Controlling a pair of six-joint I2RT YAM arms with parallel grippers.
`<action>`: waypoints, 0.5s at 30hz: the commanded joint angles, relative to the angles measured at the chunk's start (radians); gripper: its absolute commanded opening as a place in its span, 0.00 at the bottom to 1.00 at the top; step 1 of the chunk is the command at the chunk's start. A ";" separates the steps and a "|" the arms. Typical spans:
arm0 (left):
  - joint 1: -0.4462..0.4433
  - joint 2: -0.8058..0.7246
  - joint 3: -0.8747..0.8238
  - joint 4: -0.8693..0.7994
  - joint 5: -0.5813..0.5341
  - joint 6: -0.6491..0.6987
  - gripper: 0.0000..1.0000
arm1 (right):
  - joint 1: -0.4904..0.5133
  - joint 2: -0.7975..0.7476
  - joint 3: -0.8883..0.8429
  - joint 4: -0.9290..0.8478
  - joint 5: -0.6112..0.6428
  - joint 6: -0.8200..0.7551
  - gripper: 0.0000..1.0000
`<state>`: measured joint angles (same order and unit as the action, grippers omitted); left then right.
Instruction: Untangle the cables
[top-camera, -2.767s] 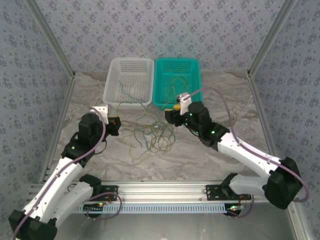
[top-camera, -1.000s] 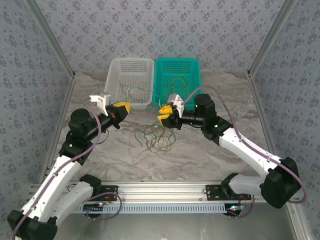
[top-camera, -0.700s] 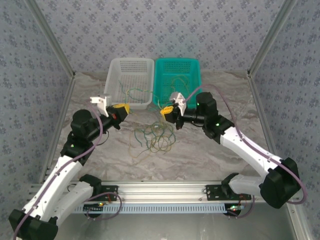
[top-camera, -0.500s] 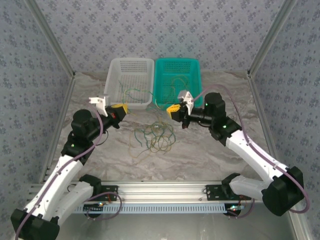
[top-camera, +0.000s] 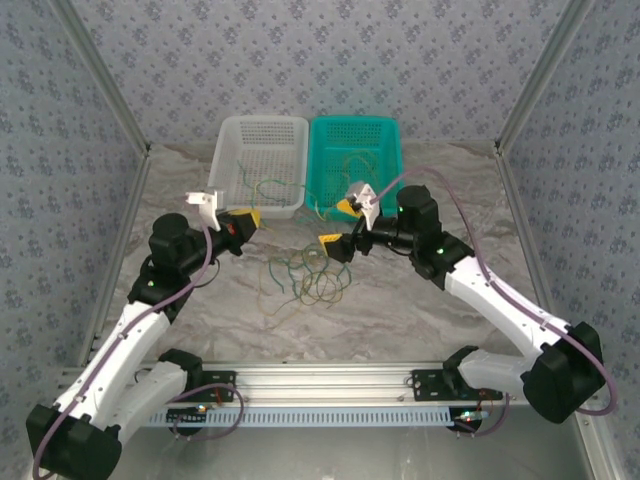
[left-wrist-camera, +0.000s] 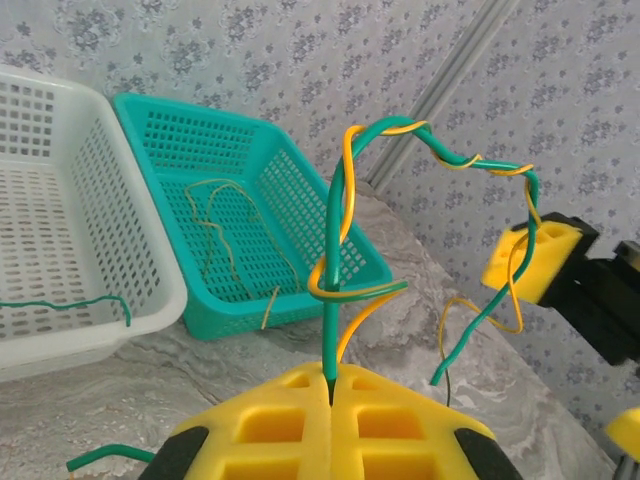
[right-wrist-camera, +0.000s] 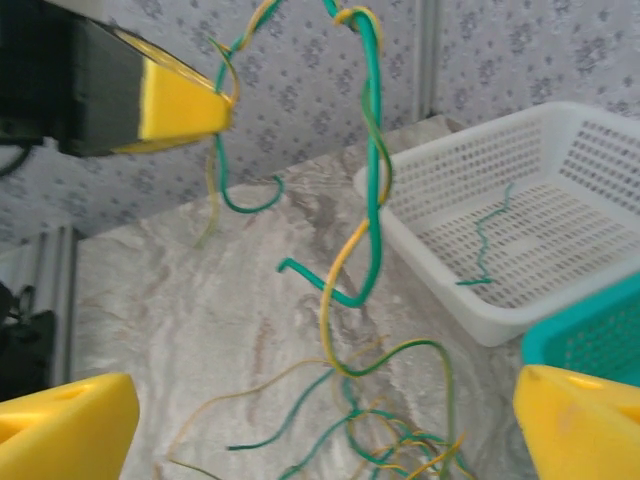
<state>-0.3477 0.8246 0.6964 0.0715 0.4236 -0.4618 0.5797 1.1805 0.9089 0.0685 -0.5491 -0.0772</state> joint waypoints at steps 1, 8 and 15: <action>0.003 -0.016 0.038 0.048 0.063 -0.018 0.00 | -0.004 0.057 -0.017 0.051 0.097 -0.077 1.00; 0.003 -0.016 0.031 0.070 0.099 -0.040 0.00 | 0.016 0.198 0.111 0.019 0.043 -0.129 0.41; 0.004 -0.006 0.014 -0.001 0.012 0.012 0.10 | 0.011 0.148 0.166 -0.092 -0.105 -0.045 0.00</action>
<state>-0.3477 0.8230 0.6964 0.0788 0.4652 -0.4740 0.5877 1.3792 1.0386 0.0376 -0.5617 -0.1585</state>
